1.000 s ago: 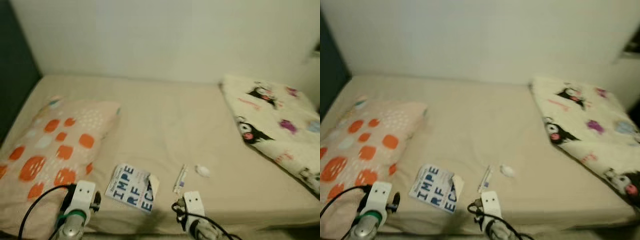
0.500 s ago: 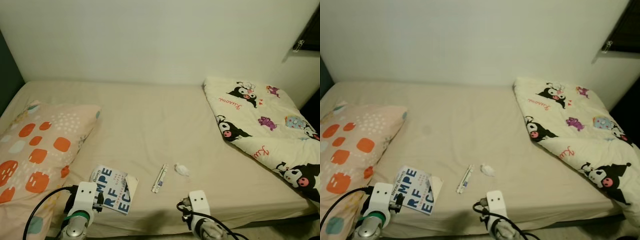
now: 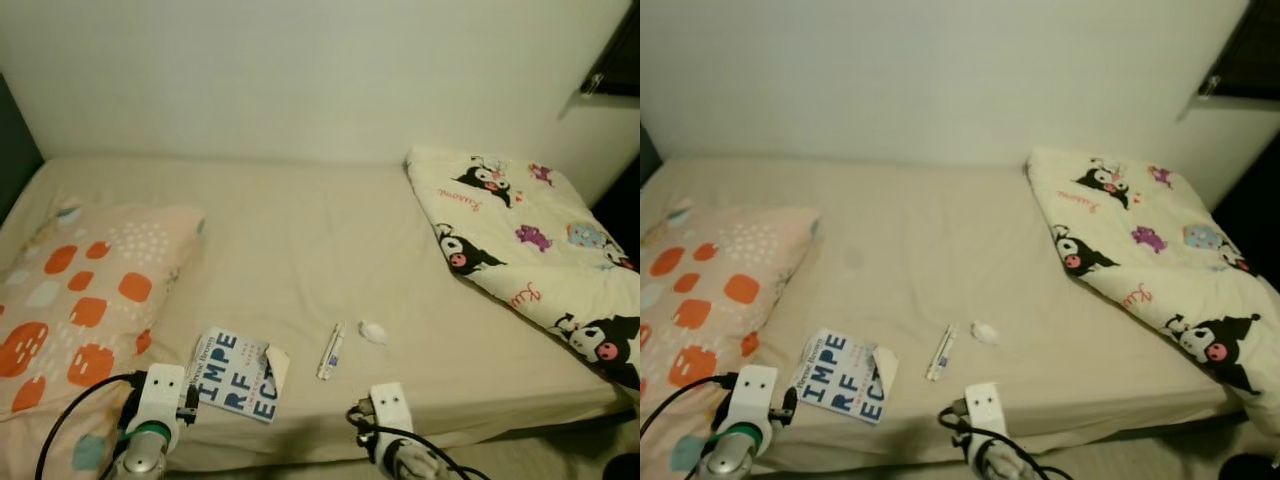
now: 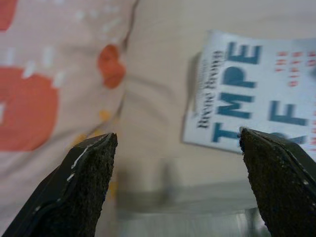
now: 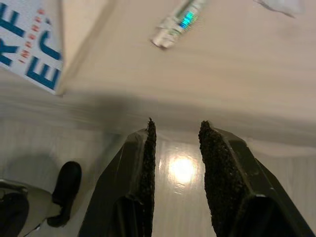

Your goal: Clean up the room

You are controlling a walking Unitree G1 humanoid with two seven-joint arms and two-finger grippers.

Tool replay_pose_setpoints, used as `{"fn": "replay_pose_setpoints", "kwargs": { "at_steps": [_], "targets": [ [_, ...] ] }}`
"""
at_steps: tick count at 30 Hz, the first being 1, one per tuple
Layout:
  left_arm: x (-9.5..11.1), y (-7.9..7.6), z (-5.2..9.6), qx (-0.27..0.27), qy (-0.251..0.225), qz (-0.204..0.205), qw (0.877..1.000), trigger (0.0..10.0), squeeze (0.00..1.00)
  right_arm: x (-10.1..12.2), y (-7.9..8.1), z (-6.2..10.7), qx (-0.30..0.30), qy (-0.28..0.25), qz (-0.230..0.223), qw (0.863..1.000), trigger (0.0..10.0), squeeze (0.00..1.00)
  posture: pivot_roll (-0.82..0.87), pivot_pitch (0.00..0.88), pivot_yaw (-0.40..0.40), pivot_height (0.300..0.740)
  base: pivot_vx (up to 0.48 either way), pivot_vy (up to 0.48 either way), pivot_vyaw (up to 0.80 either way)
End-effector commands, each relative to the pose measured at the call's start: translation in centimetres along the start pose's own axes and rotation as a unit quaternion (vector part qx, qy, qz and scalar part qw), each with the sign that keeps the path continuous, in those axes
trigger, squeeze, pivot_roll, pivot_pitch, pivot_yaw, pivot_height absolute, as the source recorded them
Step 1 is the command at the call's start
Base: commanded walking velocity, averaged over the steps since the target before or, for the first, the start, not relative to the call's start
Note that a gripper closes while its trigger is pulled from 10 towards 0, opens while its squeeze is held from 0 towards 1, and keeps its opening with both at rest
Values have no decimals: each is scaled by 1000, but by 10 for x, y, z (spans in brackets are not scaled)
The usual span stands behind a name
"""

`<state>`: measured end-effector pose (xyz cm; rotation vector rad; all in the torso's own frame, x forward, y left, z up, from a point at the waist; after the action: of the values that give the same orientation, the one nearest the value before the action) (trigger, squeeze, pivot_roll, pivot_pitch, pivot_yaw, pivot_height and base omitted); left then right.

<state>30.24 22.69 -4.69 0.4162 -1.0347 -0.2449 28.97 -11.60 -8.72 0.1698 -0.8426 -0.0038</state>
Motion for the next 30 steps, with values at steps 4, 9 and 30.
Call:
{"fn": "replay_pose_setpoints", "kwargs": {
  "at_steps": [4, 9, 30],
  "targets": [
    [4, -2, 0, 0, -8, -1, 1000, 10000, 0, -2, -5, 1, -7, 4, 0, 1000, 10000, 0, 79, 0, -48, 740, 0, 0, 0],
    [5, 0, -1, 1, -9, 0, 1000, 10000, 0, -1, -4, 0, -6, 3, 2, 1000, 10000, 0, 79, 0, -48, 740, 0, 0, 0],
    [7, 5, -3, 11, -11, 8, 1000, 10000, 0, 0, 7, 0, 23, 2, 28, 999, 10000, 0, 92, 0, -56, 740, 0, -228, 152]
  ]
}}
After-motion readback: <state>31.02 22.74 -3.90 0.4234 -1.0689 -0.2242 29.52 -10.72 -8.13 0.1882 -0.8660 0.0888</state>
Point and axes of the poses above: a point about 5 cm out from each wrist's last joint towards the gripper, its own z axis pointing back from the gripper into the wrist, its own x axis along the axis of the wrist's last joint, y = z × x, the point moved 6 cm from there along -z, pointing out of the wrist towards the gripper, and after that the axes turned 12 degrees about -z, right-handed, at the moved point
